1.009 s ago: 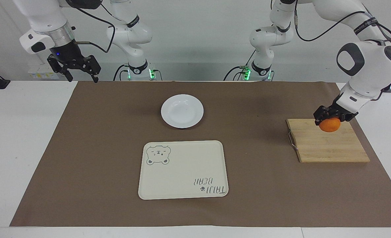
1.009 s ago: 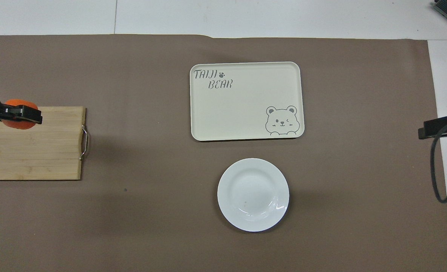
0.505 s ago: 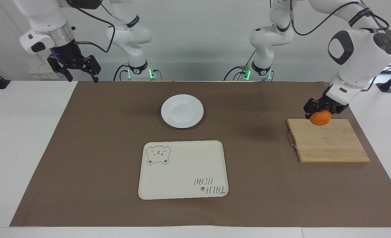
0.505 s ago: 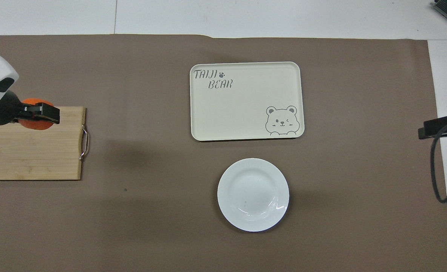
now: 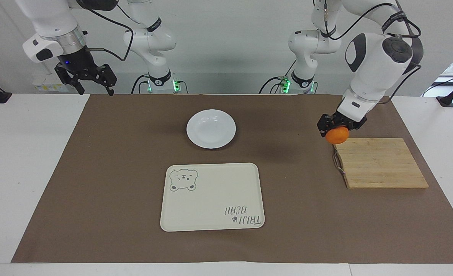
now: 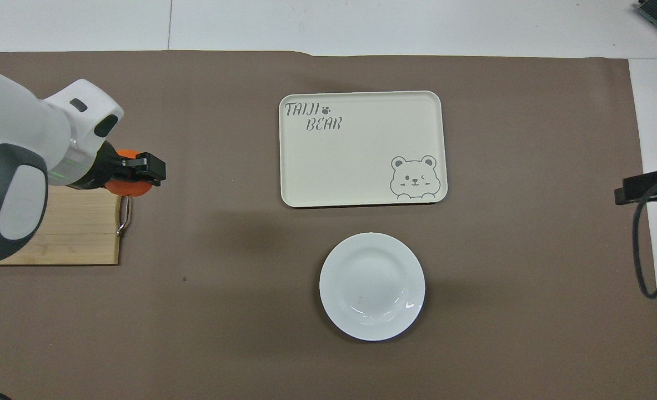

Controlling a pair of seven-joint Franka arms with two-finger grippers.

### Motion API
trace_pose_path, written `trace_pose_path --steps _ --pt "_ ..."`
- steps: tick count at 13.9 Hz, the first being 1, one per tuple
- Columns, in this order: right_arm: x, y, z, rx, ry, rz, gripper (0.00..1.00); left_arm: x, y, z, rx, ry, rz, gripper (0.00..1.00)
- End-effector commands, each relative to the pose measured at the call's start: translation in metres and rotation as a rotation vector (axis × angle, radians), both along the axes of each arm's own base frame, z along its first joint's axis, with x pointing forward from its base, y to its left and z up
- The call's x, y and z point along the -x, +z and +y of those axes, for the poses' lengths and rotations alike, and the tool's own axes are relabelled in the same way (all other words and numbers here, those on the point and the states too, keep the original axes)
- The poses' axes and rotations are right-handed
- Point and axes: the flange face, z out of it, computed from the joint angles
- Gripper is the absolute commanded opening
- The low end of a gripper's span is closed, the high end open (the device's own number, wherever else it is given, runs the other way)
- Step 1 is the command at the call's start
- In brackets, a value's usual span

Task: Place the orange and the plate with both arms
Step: 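Carry the orange ball with the left gripper over the white plate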

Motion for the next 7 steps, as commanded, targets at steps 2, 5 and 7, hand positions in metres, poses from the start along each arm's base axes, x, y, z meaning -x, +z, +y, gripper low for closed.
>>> trace_pose_path --steps 2,5,7 --pt "0.002 0.003 -0.002 0.0 0.011 0.004 1.0 0.028 0.015 -0.06 0.004 0.06 0.0 0.0" --pt "0.002 0.003 -0.002 0.0 0.011 0.004 1.0 0.051 0.016 -0.106 0.004 0.076 0.0 0.0" --pt "0.002 0.003 -0.002 0.0 0.011 0.004 1.0 0.073 0.016 -0.135 0.027 0.088 0.01 0.0"
